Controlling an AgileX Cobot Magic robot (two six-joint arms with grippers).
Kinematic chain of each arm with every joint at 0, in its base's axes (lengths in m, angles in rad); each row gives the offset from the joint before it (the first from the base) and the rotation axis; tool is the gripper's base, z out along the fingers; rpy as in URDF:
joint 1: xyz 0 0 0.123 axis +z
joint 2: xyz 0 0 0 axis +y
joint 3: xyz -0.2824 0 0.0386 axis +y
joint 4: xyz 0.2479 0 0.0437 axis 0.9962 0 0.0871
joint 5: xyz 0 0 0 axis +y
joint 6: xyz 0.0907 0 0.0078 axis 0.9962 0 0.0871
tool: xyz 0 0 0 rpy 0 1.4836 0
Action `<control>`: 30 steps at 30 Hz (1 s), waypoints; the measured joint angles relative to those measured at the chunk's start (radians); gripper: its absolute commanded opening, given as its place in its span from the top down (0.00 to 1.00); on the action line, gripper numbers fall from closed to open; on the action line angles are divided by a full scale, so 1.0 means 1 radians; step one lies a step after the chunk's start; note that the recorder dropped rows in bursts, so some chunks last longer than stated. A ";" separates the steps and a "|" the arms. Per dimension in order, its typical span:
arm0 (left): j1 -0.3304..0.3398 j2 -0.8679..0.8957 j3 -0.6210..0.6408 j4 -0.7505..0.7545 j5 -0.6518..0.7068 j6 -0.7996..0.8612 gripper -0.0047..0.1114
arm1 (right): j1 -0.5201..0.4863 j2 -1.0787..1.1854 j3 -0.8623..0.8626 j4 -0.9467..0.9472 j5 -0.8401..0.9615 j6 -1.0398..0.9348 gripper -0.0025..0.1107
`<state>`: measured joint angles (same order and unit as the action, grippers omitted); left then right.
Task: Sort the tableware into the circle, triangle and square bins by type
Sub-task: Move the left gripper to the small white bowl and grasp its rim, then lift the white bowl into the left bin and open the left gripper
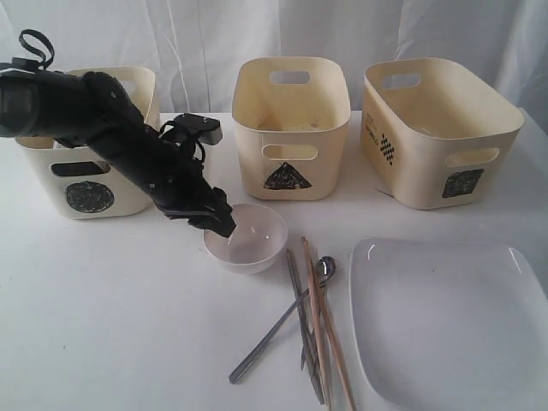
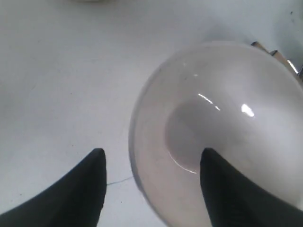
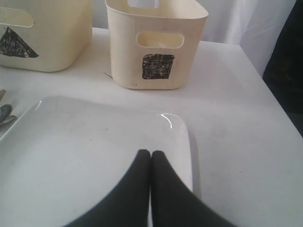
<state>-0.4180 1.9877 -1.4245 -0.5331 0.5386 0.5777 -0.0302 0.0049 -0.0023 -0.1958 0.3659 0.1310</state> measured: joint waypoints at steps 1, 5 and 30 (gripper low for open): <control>0.000 0.008 0.000 0.000 0.000 0.000 0.43 | 0.000 0.000 0.000 0.000 0.000 0.000 0.98; 0.000 0.038 0.000 0.000 -0.007 0.000 0.48 | 0.000 0.000 0.000 0.000 0.000 0.000 0.98; 0.071 -0.370 -0.134 0.738 0.078 -0.365 0.96 | 0.000 0.000 0.000 0.000 0.000 0.000 0.98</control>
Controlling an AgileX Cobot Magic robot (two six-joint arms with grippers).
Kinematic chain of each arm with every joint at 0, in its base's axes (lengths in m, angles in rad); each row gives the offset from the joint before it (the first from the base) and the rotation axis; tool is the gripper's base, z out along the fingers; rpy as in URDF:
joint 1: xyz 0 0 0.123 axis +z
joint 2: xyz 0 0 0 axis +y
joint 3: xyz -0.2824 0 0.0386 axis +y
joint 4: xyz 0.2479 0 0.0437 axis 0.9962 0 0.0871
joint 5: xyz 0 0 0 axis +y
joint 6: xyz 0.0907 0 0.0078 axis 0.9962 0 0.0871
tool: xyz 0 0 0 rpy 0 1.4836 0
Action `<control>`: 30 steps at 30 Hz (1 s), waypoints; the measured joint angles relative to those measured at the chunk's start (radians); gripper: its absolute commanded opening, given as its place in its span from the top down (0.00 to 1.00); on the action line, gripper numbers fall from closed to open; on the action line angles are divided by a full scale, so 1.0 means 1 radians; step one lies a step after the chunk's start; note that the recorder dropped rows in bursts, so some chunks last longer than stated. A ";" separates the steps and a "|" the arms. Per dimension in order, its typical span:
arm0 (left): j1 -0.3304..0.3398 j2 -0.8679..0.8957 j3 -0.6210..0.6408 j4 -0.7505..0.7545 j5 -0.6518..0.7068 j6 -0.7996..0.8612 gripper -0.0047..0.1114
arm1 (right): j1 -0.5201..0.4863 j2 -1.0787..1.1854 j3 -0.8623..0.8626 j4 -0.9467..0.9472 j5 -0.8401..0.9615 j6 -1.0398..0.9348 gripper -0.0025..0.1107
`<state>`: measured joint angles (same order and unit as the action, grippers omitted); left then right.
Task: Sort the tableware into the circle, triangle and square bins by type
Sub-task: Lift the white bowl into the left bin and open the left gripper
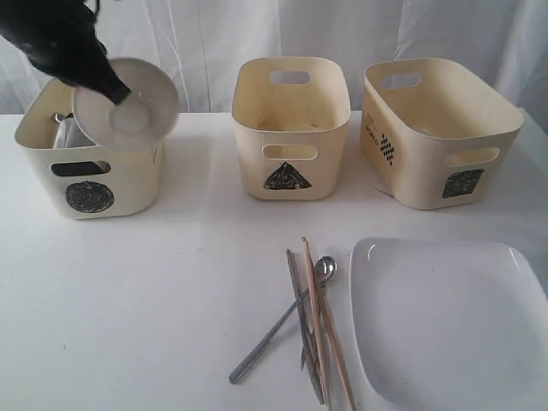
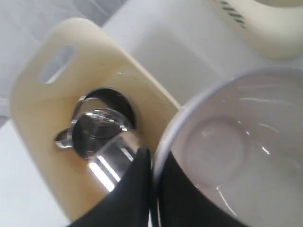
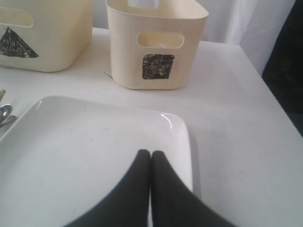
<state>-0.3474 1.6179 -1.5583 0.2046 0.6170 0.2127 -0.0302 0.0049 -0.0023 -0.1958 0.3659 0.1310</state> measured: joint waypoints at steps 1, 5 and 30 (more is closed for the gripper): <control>0.027 -0.004 -0.005 0.002 -0.012 -0.007 0.96 | 0.000 0.000 0.000 0.000 0.000 0.000 0.98; 0.141 0.021 -0.024 0.008 -0.100 -0.039 0.96 | 0.000 0.000 0.000 0.000 0.000 0.000 0.98; 0.299 0.362 -0.215 -0.354 -0.282 0.014 0.62 | 0.000 0.000 0.000 0.000 0.000 0.000 0.98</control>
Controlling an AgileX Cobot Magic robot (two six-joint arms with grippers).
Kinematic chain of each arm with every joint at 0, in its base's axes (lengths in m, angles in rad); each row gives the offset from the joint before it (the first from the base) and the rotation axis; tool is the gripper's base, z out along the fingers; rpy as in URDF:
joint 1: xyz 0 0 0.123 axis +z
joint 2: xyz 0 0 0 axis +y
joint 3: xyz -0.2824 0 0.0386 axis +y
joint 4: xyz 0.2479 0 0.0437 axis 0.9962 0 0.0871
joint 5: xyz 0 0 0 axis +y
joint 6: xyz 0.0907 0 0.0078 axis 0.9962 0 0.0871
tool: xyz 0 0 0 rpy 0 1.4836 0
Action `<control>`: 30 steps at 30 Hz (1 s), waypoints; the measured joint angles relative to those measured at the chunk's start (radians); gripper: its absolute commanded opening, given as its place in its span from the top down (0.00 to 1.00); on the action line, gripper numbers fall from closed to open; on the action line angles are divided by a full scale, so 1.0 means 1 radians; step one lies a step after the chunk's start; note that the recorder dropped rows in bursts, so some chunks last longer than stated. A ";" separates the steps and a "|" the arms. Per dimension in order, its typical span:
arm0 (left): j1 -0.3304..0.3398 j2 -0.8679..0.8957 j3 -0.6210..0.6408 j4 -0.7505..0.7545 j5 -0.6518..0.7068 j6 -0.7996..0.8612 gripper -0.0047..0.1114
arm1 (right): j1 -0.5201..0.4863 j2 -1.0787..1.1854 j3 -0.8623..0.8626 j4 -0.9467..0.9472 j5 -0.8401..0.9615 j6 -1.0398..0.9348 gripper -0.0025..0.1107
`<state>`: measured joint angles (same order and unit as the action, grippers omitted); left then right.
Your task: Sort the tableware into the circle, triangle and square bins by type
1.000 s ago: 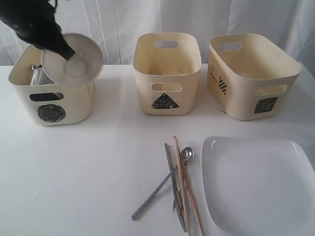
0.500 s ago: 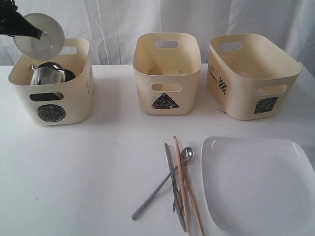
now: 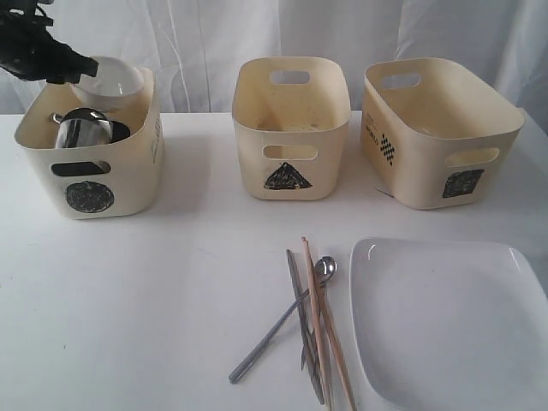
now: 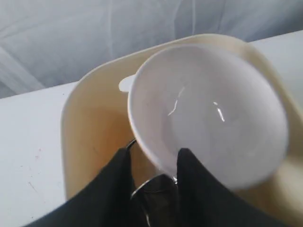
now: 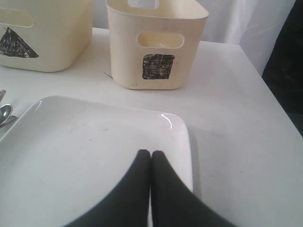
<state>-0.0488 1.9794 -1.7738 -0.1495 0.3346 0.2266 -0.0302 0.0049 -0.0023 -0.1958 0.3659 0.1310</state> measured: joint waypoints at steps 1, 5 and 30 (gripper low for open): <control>0.000 -0.012 0.006 -0.021 0.006 0.018 0.62 | 0.000 0.000 0.000 0.000 0.000 0.000 0.98; 0.000 -0.116 0.118 -0.124 0.023 0.085 0.62 | 0.000 0.000 0.000 0.000 0.000 0.000 0.98; 0.000 -1.454 1.336 -0.434 -0.239 0.256 0.83 | 0.000 0.000 0.000 0.000 0.000 0.002 0.98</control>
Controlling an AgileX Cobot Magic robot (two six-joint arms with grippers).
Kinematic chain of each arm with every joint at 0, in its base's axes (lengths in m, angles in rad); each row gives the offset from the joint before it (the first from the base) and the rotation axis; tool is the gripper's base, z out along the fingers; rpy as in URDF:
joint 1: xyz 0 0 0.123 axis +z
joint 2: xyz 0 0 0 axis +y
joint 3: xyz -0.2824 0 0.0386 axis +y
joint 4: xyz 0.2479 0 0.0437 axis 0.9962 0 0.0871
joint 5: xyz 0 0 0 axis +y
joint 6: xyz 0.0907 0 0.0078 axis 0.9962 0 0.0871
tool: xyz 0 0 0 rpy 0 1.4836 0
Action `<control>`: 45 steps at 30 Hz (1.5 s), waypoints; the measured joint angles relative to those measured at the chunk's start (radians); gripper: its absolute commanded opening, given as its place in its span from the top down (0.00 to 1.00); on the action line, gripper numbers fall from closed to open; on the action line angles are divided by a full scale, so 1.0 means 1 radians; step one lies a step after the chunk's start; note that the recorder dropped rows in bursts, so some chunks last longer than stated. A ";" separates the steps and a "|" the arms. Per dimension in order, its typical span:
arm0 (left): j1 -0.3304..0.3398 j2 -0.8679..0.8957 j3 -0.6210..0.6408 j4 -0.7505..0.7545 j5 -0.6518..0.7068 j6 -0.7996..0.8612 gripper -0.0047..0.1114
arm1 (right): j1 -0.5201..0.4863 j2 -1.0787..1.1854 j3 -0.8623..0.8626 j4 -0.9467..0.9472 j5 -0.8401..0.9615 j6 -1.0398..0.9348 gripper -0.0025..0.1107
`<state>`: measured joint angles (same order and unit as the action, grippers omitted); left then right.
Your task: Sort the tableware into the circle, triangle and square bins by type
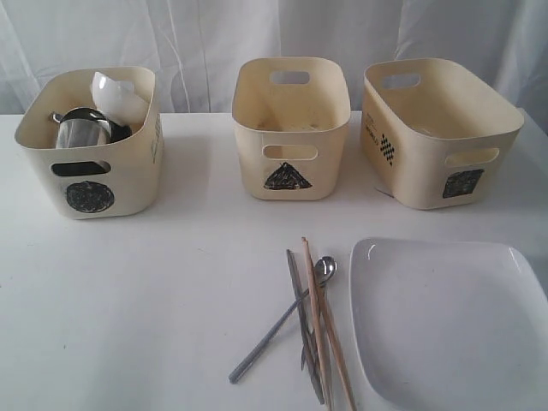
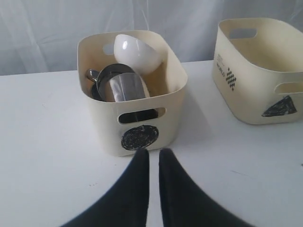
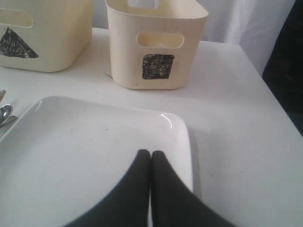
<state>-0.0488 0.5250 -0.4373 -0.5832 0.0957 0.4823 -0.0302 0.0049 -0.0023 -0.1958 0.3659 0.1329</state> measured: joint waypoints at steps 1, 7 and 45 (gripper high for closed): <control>0.000 -0.042 0.018 0.000 0.013 -0.002 0.83 | 0.000 0.000 0.000 0.000 0.000 0.000 0.98; 0.000 -0.182 0.051 -0.004 0.138 -0.006 0.83 | 0.000 0.000 0.000 0.000 0.000 0.000 0.98; 0.002 -0.520 0.433 0.366 0.109 -0.369 0.83 | 0.000 0.000 0.000 0.000 0.000 0.002 0.98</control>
<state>-0.0472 0.0045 -0.0042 -0.2176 0.2051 0.1135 -0.0302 0.0049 -0.0023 -0.1958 0.3659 0.1348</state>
